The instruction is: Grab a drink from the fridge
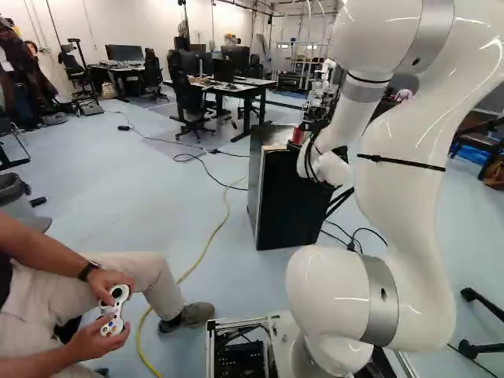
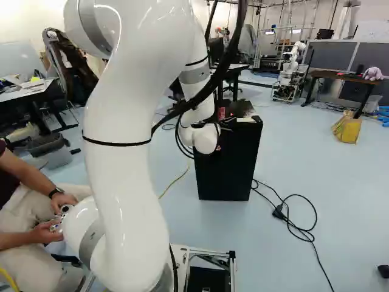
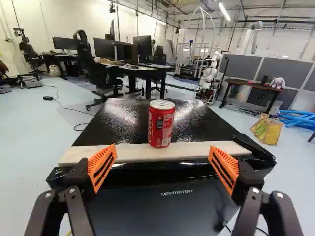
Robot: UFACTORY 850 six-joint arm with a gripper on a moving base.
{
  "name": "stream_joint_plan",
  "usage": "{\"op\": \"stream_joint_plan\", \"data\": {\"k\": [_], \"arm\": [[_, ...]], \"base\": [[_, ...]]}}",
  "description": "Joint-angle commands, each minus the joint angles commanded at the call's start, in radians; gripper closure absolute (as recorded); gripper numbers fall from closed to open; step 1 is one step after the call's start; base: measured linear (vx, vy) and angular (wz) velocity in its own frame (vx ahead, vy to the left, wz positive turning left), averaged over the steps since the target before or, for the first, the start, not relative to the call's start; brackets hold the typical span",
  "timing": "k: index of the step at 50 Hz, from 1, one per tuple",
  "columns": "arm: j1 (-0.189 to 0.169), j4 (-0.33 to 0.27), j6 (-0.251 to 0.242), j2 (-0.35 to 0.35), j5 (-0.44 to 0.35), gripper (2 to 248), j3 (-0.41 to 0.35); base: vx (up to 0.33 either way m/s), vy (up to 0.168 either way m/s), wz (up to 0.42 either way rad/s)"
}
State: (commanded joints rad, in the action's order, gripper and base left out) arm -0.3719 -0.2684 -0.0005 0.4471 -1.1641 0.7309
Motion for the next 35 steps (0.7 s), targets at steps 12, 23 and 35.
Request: {"op": "stream_joint_plan", "data": {"k": [12, 23, 35], "arm": [[0.004, 0.0, 0.0, 0.07, 0.0, 3, 0.068], [0.006, 0.0, 0.0, 0.123, 0.0, 3, 0.137], [0.013, 0.0, 0.0, 0.176, 0.0, 3, 0.21]], "base": [[0.0, 0.0, 0.0], [0.0, 0.0, 0.0], [0.0, 0.0, 0.0]]}}
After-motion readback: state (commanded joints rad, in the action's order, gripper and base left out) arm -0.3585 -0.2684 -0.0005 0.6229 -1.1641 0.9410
